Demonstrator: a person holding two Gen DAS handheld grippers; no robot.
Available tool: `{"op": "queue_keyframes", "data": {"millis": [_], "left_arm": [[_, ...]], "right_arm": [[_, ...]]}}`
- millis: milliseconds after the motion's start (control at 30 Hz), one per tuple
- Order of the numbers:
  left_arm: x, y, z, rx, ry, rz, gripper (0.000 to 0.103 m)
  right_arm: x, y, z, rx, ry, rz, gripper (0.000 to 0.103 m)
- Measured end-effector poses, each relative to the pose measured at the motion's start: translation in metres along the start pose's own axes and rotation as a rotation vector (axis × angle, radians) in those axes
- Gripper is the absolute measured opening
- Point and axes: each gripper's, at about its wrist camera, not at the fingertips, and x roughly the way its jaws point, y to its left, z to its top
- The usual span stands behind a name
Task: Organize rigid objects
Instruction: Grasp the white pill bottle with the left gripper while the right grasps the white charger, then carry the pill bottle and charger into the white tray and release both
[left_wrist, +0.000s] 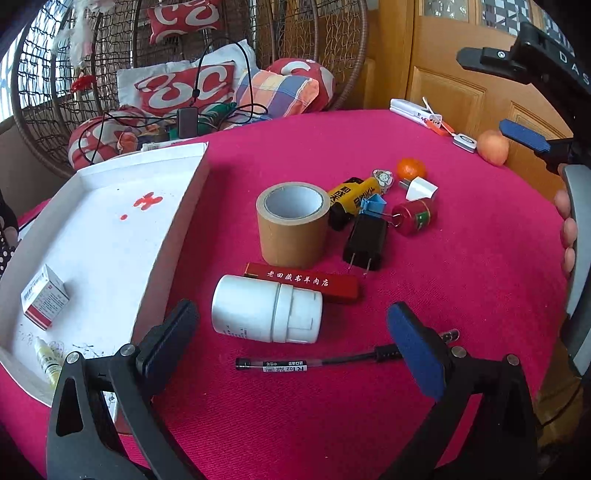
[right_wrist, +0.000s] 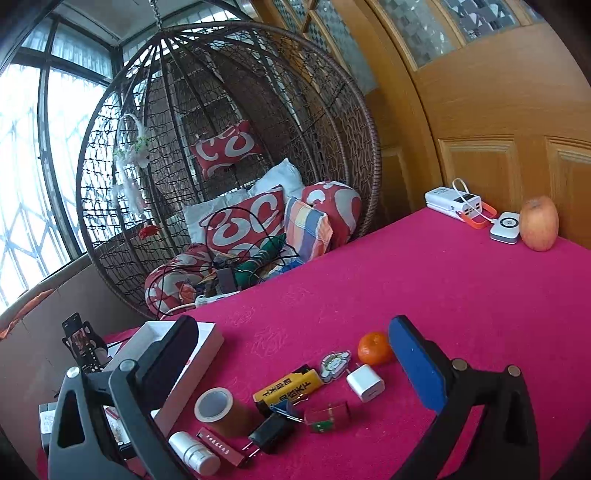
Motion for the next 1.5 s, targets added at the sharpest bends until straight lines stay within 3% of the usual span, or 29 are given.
{"op": "queue_keyframes", "data": {"millis": [200,300,400,633,700,733,833,1100,1500], "left_arm": [[0.011,0.001,0.001,-0.027,0.037,-0.018,0.103],[0.014,0.001,0.001,-0.027,0.050,-0.002,0.102],[0.014,-0.001,0.002,-0.012,0.045,0.006,0.095],[0.016,-0.004,0.001,0.017,0.056,0.022,0.088],[0.017,-0.004,0.001,0.026,0.061,0.023,0.088],[0.018,-0.005,0.001,0.029,0.063,0.023,0.088],[0.020,-0.003,0.000,0.019,0.080,0.017,0.063],[0.003,0.007,0.000,-0.040,0.025,-0.007,0.062],[-0.066,0.001,0.019,-0.064,-0.177,-0.023,0.062]], "right_arm": [[0.028,-0.042,0.001,0.035,0.136,-0.056,0.103],[0.045,-0.047,-0.010,-0.021,0.216,-0.074,0.103],[0.064,-0.041,-0.024,-0.090,0.301,-0.061,0.102],[0.102,-0.033,-0.045,-0.137,0.461,-0.009,0.065],[0.103,-0.029,-0.046,-0.171,0.450,-0.031,0.062],[0.103,-0.029,-0.046,-0.178,0.450,-0.033,0.056],[0.104,-0.031,-0.046,-0.199,0.459,-0.046,0.028],[0.081,-0.040,-0.034,-0.121,0.398,-0.008,0.028],[0.019,-0.009,0.007,-0.073,0.206,0.158,0.028]]}}
